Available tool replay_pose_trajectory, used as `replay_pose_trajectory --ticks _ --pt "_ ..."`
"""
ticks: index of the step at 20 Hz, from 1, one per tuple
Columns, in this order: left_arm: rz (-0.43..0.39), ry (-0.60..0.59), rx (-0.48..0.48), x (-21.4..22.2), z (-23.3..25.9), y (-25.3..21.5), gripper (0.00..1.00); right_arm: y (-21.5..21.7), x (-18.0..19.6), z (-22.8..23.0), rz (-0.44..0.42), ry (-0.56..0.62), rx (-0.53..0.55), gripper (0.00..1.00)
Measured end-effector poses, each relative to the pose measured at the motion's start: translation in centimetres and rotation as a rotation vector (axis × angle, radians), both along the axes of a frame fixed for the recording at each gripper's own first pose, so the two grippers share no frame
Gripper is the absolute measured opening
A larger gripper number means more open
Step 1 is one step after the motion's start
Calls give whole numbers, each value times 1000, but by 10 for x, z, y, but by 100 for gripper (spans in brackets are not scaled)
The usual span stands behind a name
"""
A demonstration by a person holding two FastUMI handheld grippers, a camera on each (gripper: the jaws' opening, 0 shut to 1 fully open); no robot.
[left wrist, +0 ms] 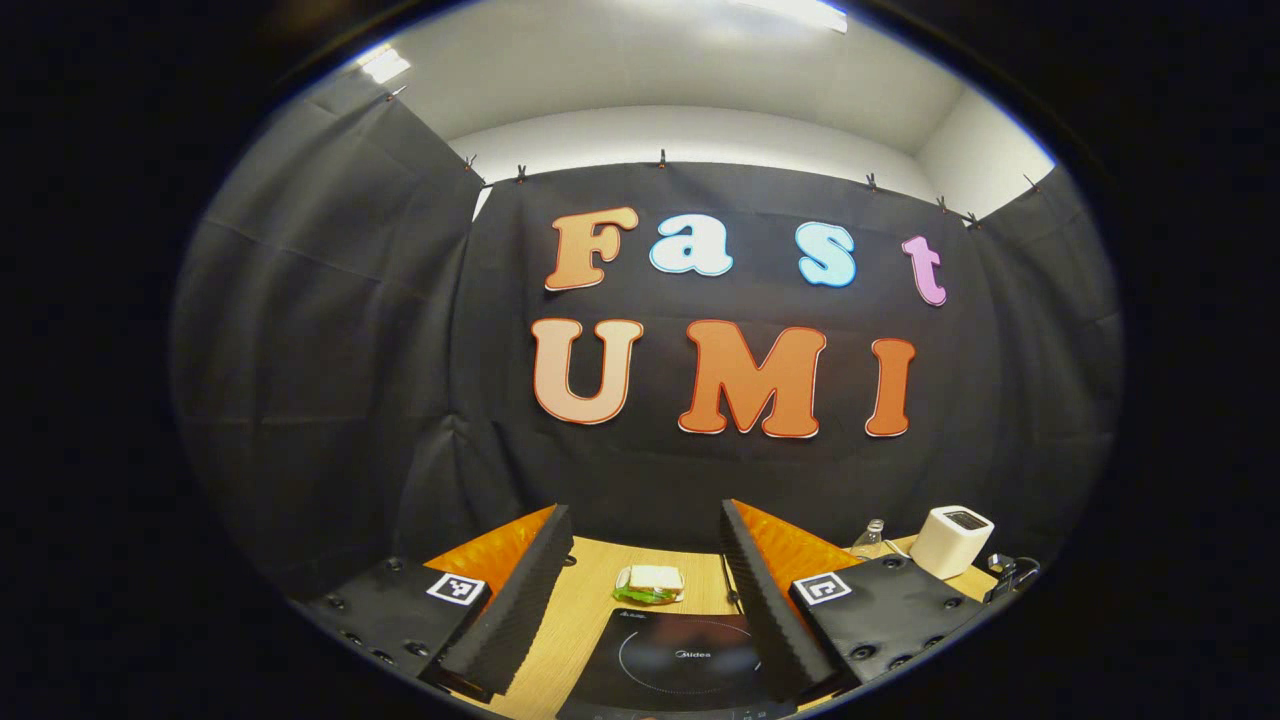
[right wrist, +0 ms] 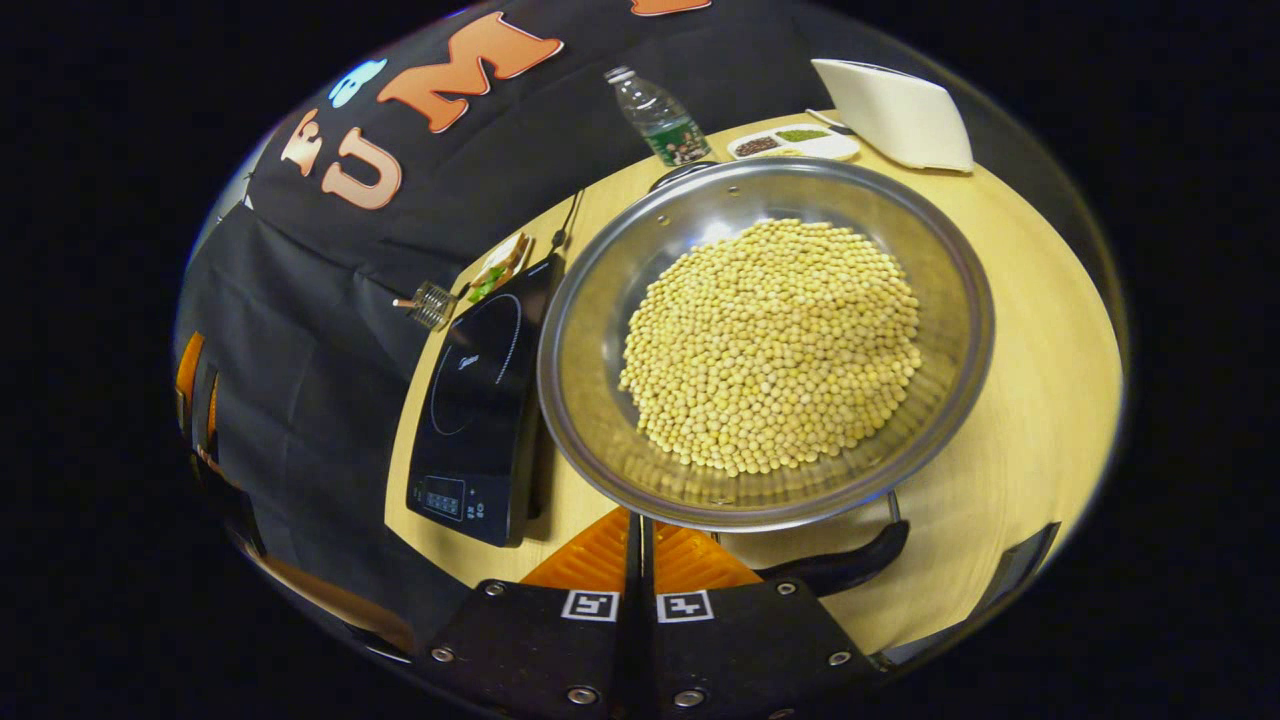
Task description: First push the handle of the pot to place it horizontally, then grasp the pot with both hands and set it on the induction cooktop.
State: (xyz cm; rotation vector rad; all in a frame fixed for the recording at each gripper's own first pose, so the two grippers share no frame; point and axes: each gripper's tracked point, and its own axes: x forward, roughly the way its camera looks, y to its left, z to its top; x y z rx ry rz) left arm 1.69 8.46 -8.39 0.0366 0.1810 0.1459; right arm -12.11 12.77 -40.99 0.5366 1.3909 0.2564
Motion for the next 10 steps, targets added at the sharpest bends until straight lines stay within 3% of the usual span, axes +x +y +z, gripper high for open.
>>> replay_pose_trajectory --ticks 10 --pt "46 4 -5 3 -7 19 96 -74 12 -29 21 -11 -252 0"
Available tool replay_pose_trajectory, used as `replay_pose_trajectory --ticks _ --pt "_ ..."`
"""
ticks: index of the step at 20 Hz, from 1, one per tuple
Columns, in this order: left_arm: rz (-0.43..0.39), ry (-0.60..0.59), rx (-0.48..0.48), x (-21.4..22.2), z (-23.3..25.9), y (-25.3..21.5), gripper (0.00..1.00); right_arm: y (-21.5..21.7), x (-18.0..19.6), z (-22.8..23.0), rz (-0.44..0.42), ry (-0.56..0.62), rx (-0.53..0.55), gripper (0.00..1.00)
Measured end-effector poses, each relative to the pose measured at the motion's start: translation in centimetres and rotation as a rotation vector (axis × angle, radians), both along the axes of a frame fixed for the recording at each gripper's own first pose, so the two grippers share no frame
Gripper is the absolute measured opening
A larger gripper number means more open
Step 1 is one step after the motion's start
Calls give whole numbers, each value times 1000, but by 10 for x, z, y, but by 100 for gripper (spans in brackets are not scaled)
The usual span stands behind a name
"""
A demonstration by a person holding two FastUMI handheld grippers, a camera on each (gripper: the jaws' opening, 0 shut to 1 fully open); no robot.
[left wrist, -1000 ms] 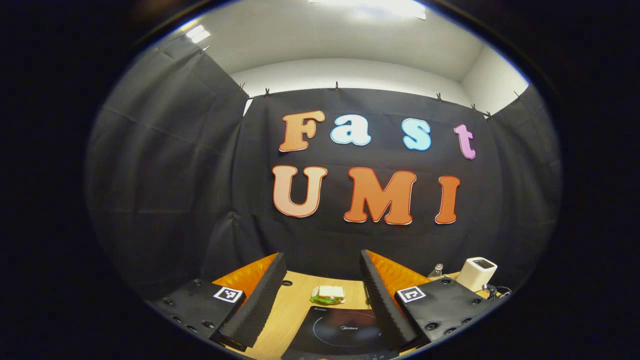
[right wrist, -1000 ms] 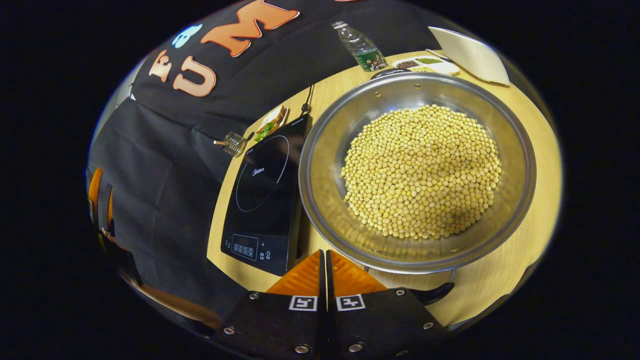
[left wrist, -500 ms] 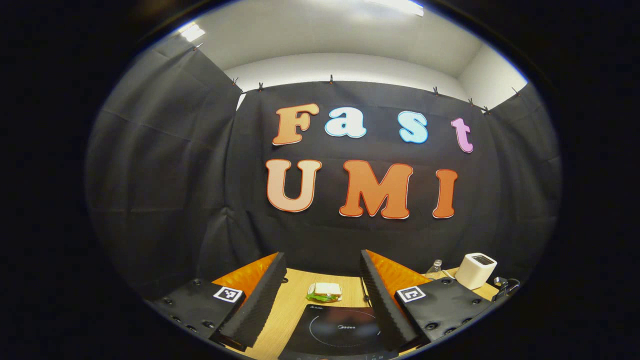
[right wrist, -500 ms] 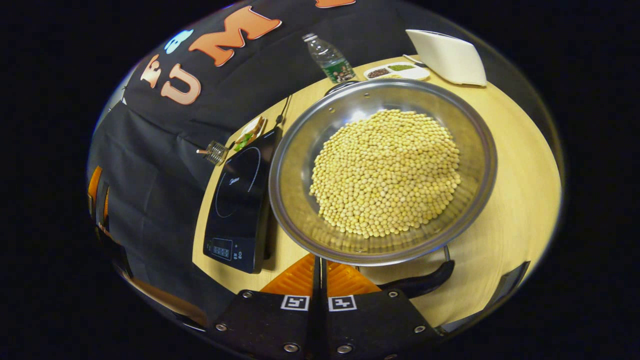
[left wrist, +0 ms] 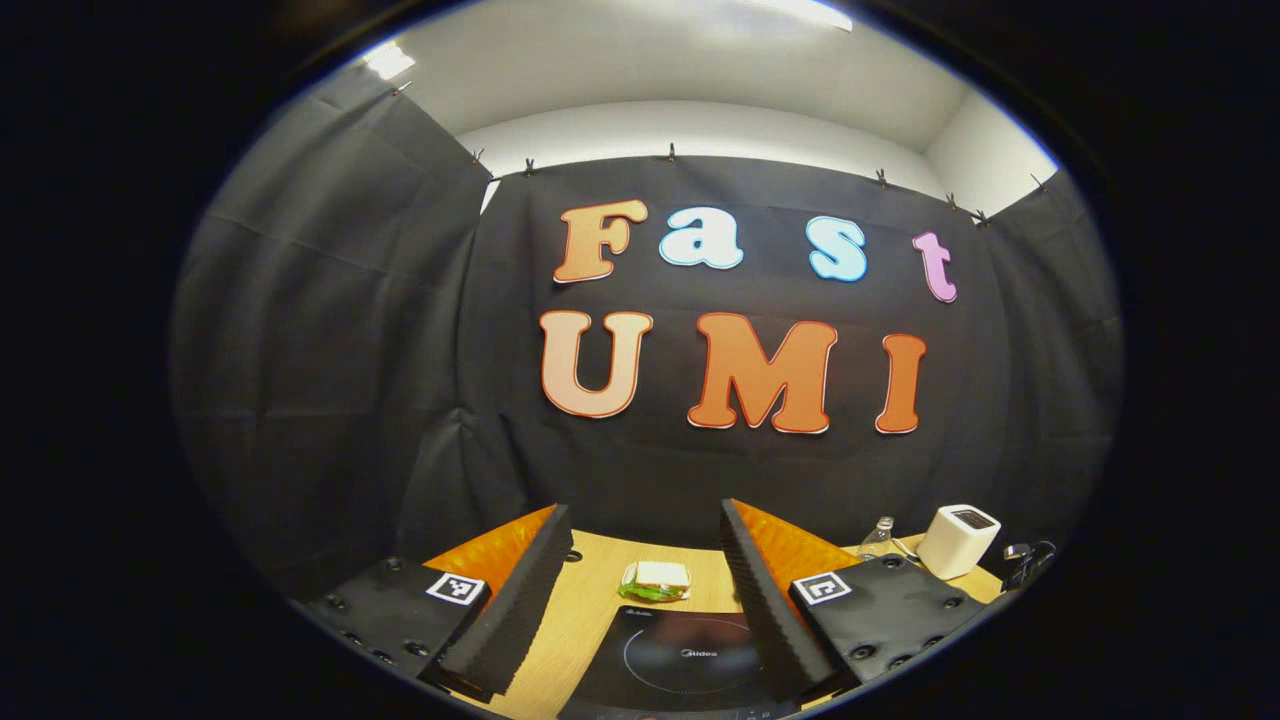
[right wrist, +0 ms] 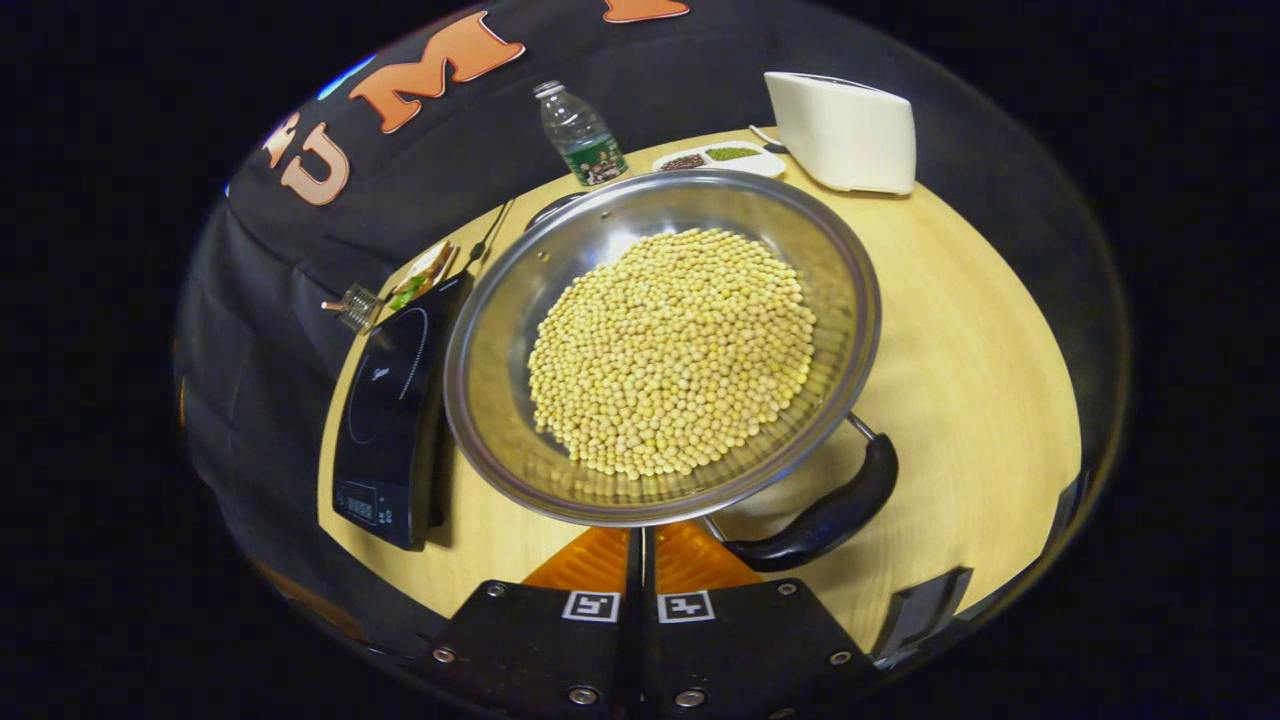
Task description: First push the handle of the pot to place it horizontally, then grasp the pot with both hands and set it on the induction cooktop.
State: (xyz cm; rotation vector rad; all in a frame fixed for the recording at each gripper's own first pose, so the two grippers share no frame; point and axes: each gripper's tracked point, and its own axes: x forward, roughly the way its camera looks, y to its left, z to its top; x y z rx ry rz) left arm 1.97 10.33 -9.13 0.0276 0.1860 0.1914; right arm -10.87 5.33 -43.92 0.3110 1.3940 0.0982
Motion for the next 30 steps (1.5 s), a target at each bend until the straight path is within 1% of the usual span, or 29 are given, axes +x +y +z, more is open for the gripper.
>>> replay_pose_trajectory --ticks 2,4,5,7,11,17,20,24,28,30 --pt "9 -13 6 -1 2 2 96 -16 6 -3 -13 -4 -51 0" --pt "8 -17 10 0 2 2 95 -30 12 -4 -44 0 -75 0" --pt "9 -18 12 0 2 3 97 -40 16 -5 -53 -2 -102 0" --pt "12 -19 15 1 2 5 97 -58 23 -8 -56 -13 -169 0" --pt "16 -8 14 3 -4 8 96 -78 37 -9 -67 -9 -227 0" --pt "24 9 22 5 -9 12 97 -95 52 -14 -119 -5 -226 0" --pt "23 10 32 3 -9 12 97 -103 59 -15 -133 -13 -245 0" --pt "18 15 47 3 -10 12 96 -113 70 -15 -110 -10 -288 0" --pt "14 9 57 0 -7 11 97 -120 83 -13 -81 -11 -311 0" --pt "16 9 69 -2 -6 14 95 -125 90 -12 -74 -7 -324 0"
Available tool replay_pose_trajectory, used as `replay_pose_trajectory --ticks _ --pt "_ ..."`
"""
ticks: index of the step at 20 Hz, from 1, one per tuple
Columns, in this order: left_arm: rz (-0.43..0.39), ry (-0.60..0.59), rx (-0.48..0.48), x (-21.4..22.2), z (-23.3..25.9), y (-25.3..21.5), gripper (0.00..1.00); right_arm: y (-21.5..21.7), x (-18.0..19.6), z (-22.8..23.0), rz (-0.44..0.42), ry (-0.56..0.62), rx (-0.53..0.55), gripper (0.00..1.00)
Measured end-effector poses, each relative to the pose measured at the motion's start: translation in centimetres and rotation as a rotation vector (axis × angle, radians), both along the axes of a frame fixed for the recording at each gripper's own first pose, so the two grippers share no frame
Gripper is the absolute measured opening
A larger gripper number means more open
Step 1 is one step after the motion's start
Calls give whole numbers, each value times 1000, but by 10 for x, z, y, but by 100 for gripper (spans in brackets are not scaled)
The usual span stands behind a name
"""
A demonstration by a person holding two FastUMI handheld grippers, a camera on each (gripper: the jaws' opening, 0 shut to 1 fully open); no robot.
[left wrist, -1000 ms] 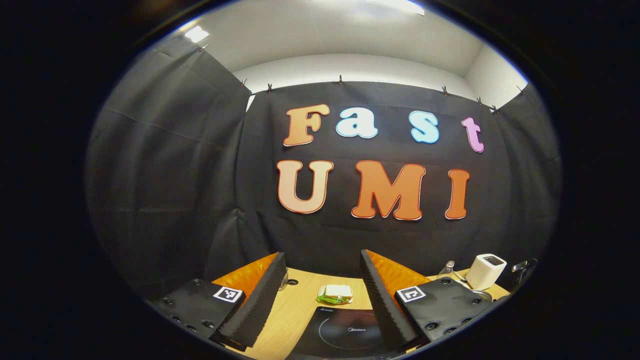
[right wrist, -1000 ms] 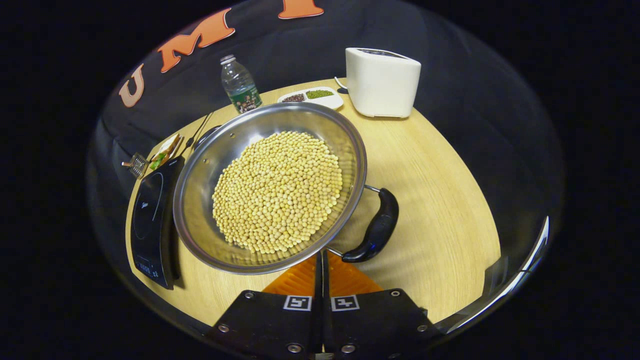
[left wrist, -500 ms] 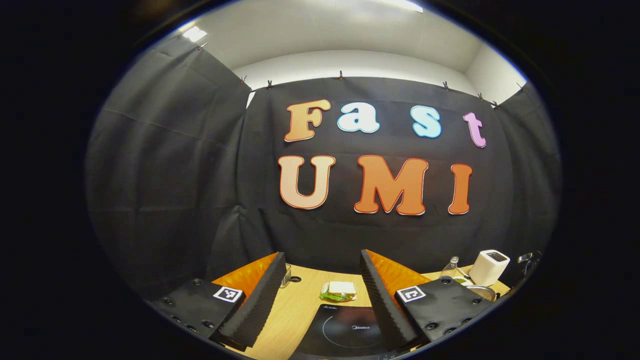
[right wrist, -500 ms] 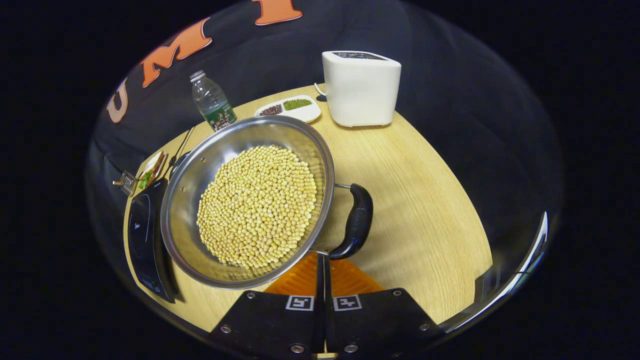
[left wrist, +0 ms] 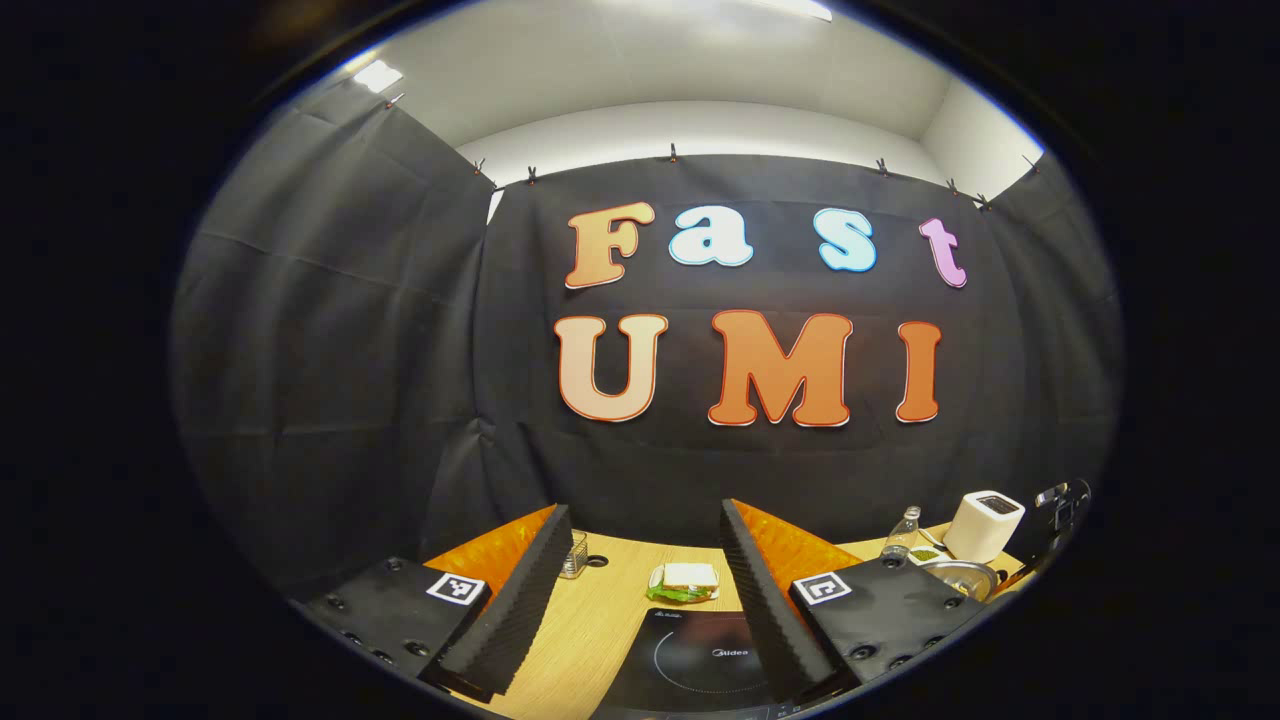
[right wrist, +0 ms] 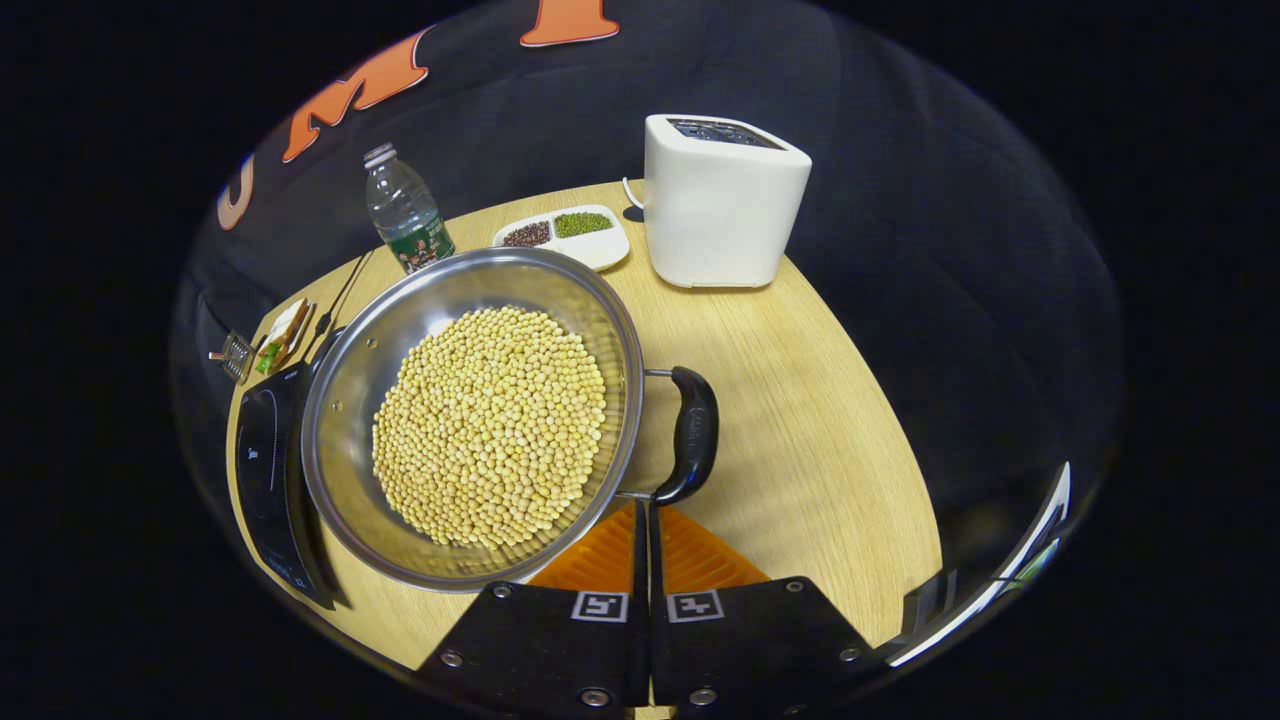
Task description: First push the handle of the pot to place it horizontally, then grasp the pot with both hands and set it on the induction cooktop.
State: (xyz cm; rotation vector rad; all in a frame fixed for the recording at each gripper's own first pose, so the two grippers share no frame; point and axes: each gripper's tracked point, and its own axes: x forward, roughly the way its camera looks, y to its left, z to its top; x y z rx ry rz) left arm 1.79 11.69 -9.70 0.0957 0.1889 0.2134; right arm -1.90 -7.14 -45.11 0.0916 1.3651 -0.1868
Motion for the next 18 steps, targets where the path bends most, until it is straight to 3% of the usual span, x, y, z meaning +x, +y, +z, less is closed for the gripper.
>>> replay_pose_trajectory --ticks 8,18 --pt "16 22 3 -4 -10 8 96 -12 23 -7 41 -1 -69 1" --pt "10 61 -19 3 -31 1 96 -19 40 -15 -28 -16 -5 2"
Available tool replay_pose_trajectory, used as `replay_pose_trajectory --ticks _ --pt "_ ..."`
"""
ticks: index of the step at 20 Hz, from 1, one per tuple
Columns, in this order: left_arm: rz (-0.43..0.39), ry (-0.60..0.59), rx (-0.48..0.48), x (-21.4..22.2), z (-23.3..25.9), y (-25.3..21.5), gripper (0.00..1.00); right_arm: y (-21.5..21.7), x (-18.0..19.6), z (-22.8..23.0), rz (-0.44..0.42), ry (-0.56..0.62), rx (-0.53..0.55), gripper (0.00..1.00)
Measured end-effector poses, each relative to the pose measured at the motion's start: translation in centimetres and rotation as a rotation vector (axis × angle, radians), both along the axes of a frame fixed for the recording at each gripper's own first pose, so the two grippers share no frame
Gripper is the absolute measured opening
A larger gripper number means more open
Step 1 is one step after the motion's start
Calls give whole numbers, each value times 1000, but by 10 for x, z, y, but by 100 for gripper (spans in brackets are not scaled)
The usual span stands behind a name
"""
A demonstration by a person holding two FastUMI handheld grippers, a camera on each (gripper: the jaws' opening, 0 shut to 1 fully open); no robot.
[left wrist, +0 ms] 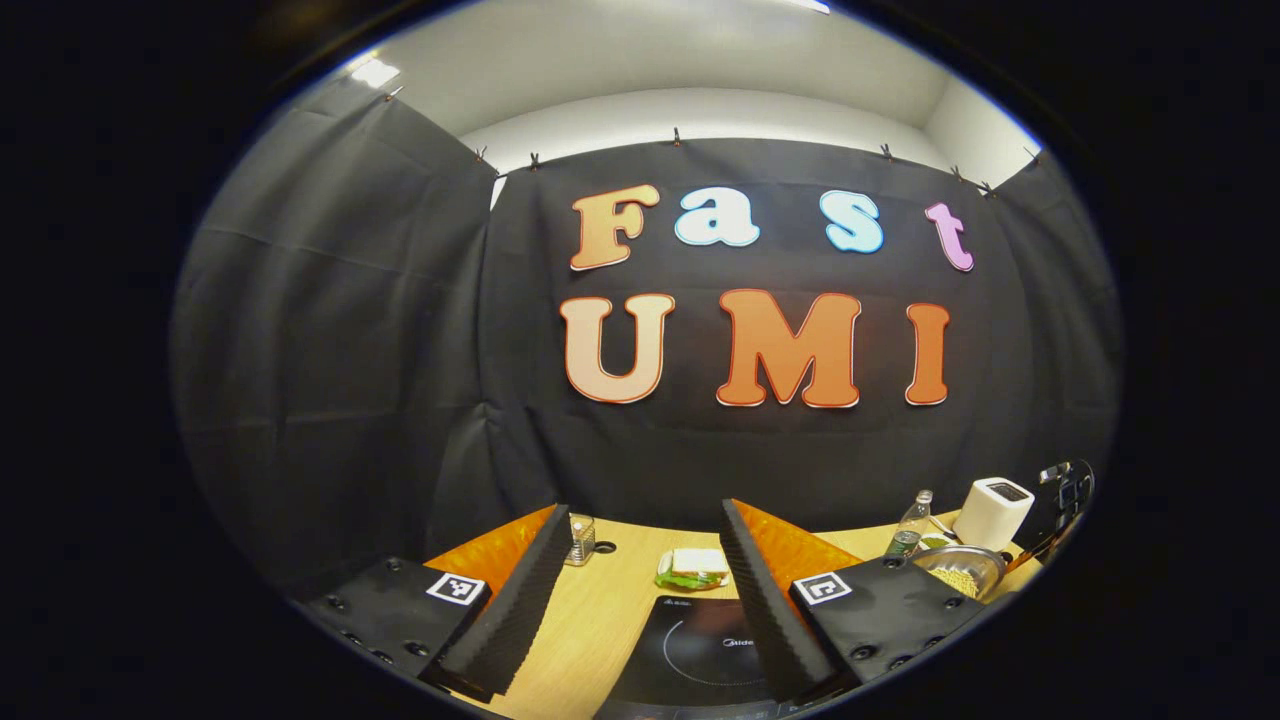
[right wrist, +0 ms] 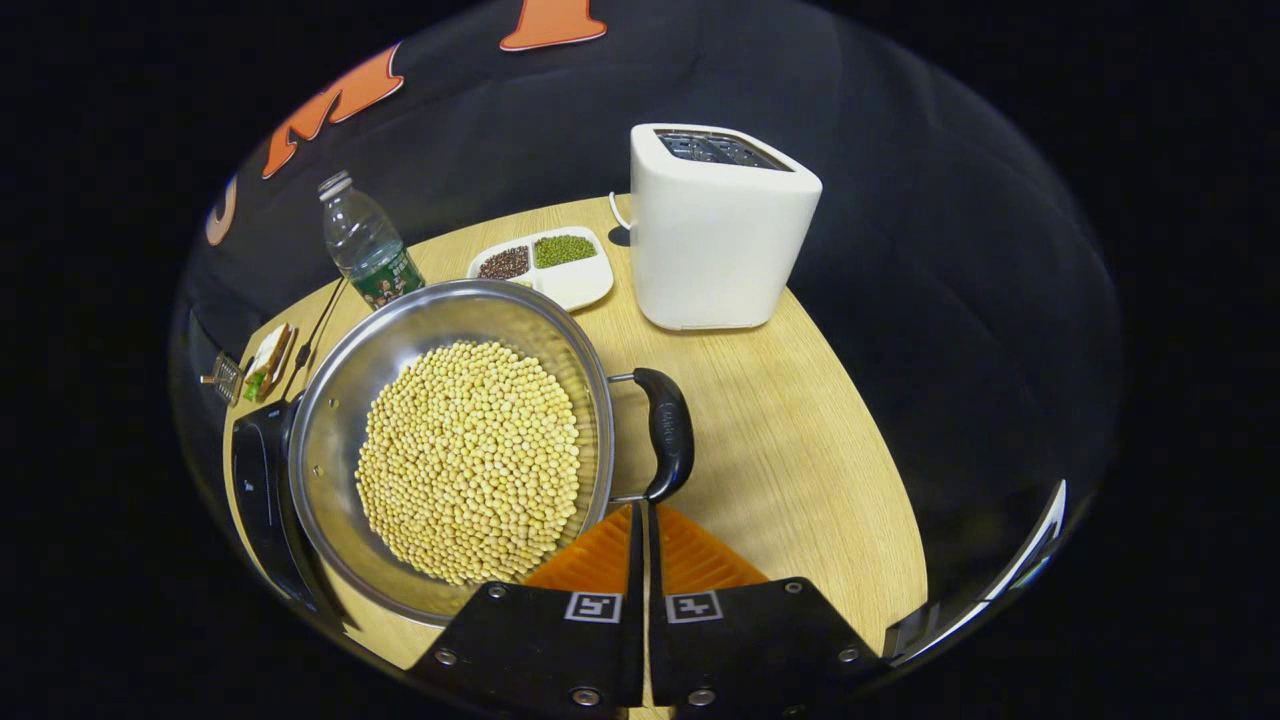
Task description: First push the handle of the pot to place it horizontally, then grasp the pot with both hands and set it on the induction cooktop.
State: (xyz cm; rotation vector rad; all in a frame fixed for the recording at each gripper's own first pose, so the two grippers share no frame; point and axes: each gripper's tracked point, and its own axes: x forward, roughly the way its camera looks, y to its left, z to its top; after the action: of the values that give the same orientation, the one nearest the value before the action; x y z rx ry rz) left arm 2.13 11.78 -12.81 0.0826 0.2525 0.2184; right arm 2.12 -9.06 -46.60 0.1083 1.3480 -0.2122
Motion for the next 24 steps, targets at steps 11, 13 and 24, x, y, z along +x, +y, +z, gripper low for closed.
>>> replay_pose_trajectory --ticks 11,13,24 --pt "-73 93 14 24 -40 -45 96 -9 30 6 9 -90 45 2" --pt "-91 133 -1 32 -56 -58 96 -13 37 21 5 -133 49 5" --pt "-393 507 -165 72 -189 -229 93 11 63 37 91 -196 79 71"
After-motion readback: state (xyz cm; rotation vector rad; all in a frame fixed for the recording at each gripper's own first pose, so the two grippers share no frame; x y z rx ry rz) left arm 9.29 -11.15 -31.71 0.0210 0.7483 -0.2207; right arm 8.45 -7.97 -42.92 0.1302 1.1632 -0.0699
